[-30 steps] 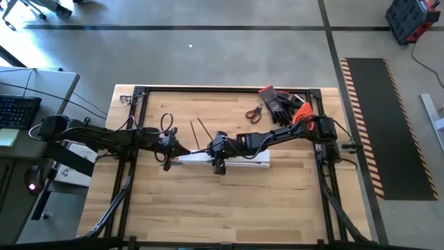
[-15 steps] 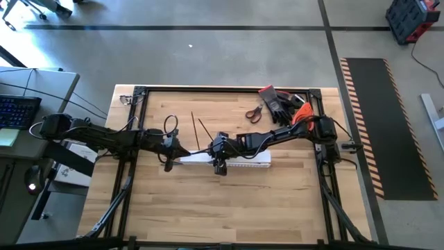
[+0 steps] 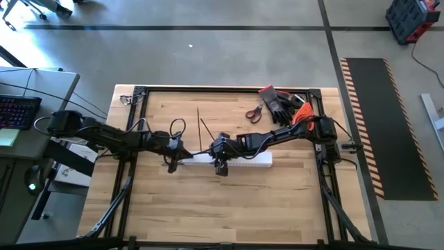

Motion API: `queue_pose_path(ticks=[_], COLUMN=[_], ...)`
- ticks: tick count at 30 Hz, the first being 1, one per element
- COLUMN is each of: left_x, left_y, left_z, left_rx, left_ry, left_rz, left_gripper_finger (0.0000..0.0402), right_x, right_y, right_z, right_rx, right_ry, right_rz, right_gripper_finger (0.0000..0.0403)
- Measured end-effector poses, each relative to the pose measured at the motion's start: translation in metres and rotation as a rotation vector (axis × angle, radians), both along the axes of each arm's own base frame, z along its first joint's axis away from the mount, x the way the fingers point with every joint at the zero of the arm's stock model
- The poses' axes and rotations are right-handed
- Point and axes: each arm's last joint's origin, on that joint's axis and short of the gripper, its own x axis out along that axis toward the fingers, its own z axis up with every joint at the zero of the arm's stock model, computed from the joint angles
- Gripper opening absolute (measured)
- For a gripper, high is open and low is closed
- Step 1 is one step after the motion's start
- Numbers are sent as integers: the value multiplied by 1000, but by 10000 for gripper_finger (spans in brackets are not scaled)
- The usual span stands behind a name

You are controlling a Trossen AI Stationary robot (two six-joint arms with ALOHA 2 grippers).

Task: Ziptie cables
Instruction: Close the white cable duct

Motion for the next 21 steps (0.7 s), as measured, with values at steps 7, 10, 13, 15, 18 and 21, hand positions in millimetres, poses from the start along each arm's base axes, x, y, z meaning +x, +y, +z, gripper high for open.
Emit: queue_pose_path(ticks=[7,10,13,15,18,21], left_x=[2,3,4,4,5,12], left_y=[0,0,0,0,-1,-2], left_z=[-7,-8,-5,-1,5,17], left_rx=[-1,-1,-4,-10,-29,-40], left_ry=[32,29,-7,-40,-83,-146], left_rz=[-1,0,-4,-14,-30,-53], left_gripper_finger=[0,0,0,0,0,0], right_x=[0,0,1,1,2,2], right_y=[2,3,3,2,3,3], right_z=[-7,-10,-13,-13,-13,-13], right_rx=[0,-7,-11,-14,-9,-12], right_ry=[29,37,41,40,34,35], right_rz=[-1,-3,-6,-1,3,6], right_gripper_finger=[213,210,210,210,209,209])
